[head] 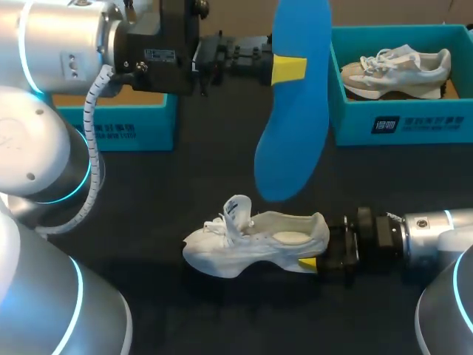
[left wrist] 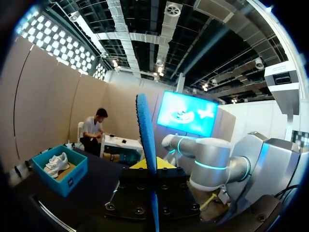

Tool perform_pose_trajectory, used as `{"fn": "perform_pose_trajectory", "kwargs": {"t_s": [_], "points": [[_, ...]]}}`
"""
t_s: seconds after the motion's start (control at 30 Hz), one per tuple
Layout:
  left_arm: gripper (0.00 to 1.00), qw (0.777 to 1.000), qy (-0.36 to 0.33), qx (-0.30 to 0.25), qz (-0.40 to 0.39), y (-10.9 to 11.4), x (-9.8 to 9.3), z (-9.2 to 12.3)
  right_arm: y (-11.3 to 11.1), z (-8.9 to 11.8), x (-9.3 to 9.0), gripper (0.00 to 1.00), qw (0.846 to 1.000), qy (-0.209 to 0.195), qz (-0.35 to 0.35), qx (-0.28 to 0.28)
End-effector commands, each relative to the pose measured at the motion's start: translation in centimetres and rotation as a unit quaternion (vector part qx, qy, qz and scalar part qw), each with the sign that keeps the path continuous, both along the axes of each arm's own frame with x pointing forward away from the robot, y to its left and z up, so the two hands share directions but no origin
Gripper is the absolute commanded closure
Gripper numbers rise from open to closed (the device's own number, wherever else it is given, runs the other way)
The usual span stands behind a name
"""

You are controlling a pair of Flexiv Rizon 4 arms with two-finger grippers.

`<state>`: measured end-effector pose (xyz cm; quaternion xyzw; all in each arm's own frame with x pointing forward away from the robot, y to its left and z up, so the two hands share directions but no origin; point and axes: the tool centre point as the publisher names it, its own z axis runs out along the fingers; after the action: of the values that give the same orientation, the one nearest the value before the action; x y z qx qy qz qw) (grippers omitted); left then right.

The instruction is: Take the shoe out of the shoebox, open the shoe tongue, remove and reinsert the insole, then place the shoe into the shoebox

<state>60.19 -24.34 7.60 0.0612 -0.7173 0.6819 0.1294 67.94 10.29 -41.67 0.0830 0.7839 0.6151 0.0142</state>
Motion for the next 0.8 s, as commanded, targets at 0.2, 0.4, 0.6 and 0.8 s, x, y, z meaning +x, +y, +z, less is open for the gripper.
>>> {"fn": "perform_pose_trajectory", "kwargs": {"t_s": [0.2, 0.4, 0.6, 0.8], "points": [[1.0, 1.0, 0.0, -0.001, -0.001, 0.0, 0.0, 0.0, -1.7, 1.8, -0.2, 0.0, 0.999, -0.005, -0.021, -0.024], [1.0, 1.0, 0.0, -0.001, -0.001, 0.0, 0.0, 0.0, -3.5, 3.4, 0.0, 0.0, 0.996, -0.007, -0.022, -0.081], [1.0, 1.0, 0.0, -0.001, -0.001, 0.0, 0.0, 0.0, -4.5, 4.6, 1.3, 0.0, 0.985, 0.007, -0.004, -0.17], [1.0, 1.0, 0.0, -0.001, -0.001, 0.0, 0.0, 0.0, -4.5, 5.6, 2.1, 0.0, 0.971, 0.021, 0.018, -0.239]]}}
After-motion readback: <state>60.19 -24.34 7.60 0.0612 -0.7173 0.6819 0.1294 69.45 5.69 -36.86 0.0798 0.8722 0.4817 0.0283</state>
